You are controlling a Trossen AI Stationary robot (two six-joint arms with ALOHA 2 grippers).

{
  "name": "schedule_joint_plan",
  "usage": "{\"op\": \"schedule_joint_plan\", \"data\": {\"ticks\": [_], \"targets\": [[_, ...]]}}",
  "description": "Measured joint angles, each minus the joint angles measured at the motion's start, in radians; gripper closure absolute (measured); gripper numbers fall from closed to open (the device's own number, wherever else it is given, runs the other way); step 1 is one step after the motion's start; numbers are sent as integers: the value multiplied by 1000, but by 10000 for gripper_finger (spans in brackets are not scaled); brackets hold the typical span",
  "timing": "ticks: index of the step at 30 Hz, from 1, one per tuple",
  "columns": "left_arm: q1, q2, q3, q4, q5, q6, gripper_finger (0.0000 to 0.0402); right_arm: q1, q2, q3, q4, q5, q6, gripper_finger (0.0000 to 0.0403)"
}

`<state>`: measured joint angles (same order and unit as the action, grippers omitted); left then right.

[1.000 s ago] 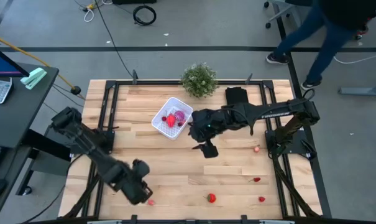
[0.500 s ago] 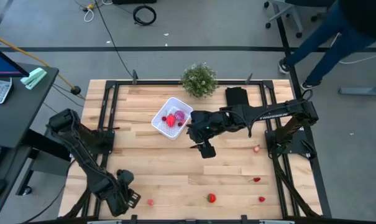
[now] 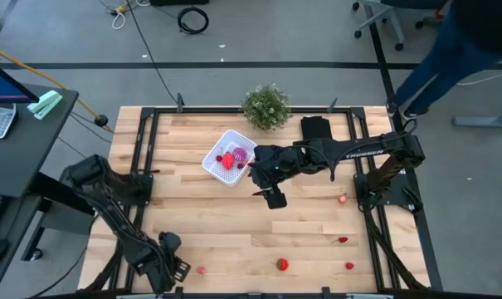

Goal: Pick and placing Produce into tupperware
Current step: Put the red cherry into the white basket

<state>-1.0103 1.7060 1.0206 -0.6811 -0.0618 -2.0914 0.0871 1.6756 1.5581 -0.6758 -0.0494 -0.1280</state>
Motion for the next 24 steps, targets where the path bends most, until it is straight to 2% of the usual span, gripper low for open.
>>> {"op": "schedule_joint_plan", "data": {"ticks": [24], "targets": [[-2,15,0,30,0,-18,276,0,2,-27,2,0,5,106]]}}
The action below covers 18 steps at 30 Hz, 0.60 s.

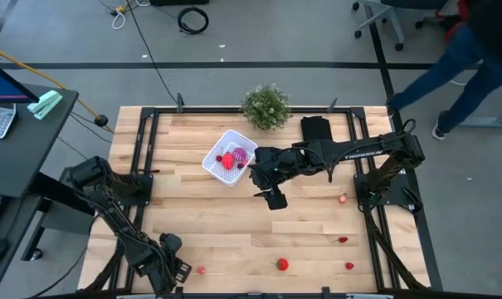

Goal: Pick and placing Produce into tupperware
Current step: Put the red cherry into the white basket

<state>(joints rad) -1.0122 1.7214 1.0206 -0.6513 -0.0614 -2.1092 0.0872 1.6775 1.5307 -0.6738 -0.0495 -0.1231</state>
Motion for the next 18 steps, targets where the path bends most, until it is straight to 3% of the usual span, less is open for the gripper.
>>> {"op": "schedule_joint_plan", "data": {"ticks": [7,18], "targets": [[0,0,0,21,0,0,310,0,0,0,2,0,0,106],[2,0,0,-16,-2,45,394,0,0,0,2,0,0,106]]}}
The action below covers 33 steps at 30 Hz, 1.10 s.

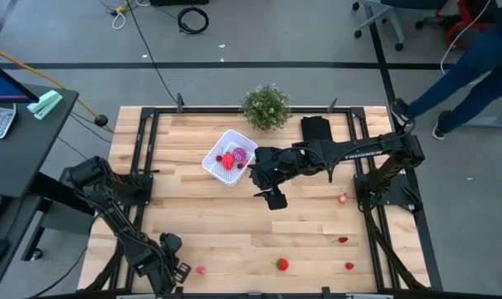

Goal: Pick and placing Produce into tupperware
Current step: Put the red cherry into the white basket

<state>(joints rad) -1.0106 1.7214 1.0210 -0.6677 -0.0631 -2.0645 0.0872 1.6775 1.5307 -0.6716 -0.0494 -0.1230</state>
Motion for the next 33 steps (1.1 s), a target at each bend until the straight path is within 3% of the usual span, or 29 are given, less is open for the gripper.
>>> {"op": "schedule_joint_plan", "data": {"ticks": [13,20,23,27,33], "targets": [[124,-27,1,-83,-13,277,398,0,0,0,42,0,-9,106],[256,-227,1,-261,-317,486,399,0,-1,1,9,0,19,106],[355,-343,1,-365,-431,604,400,0,-1,1,-49,0,37,106],[545,-461,1,-395,-484,828,399,1,-1,1,-125,0,95,106],[857,-481,1,-164,-466,1304,399,1,-1,1,-131,0,122,106]]}}
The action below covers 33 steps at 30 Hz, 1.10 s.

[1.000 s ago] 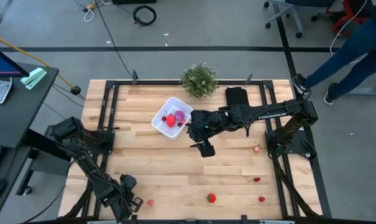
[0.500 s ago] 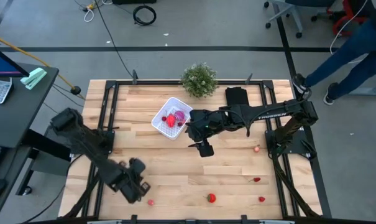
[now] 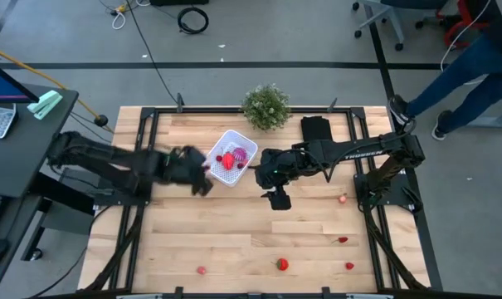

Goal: Pick and placing Produce into tupperware
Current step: Put the red cherry into the white basket, then put the pink peach into the white basket

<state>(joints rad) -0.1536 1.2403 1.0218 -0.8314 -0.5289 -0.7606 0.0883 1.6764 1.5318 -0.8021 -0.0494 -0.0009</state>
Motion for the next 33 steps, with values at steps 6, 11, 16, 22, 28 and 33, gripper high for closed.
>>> {"op": "schedule_joint_plan", "data": {"ticks": [6,11,16,22,28,33], "targets": [[230,77,1,210,196,276,400,0,0,0,5,0,0,106],[318,191,0,188,280,311,398,0,0,0,3,0,-11,106],[347,297,0,201,327,380,396,0,0,0,23,1,-52,106],[374,351,0,215,370,417,377,0,0,0,24,1,-53,106],[387,350,0,216,370,476,348,0,0,0,25,0,-43,106],[386,350,0,216,370,480,308,22,-1,-6,28,0,25,106]]}}
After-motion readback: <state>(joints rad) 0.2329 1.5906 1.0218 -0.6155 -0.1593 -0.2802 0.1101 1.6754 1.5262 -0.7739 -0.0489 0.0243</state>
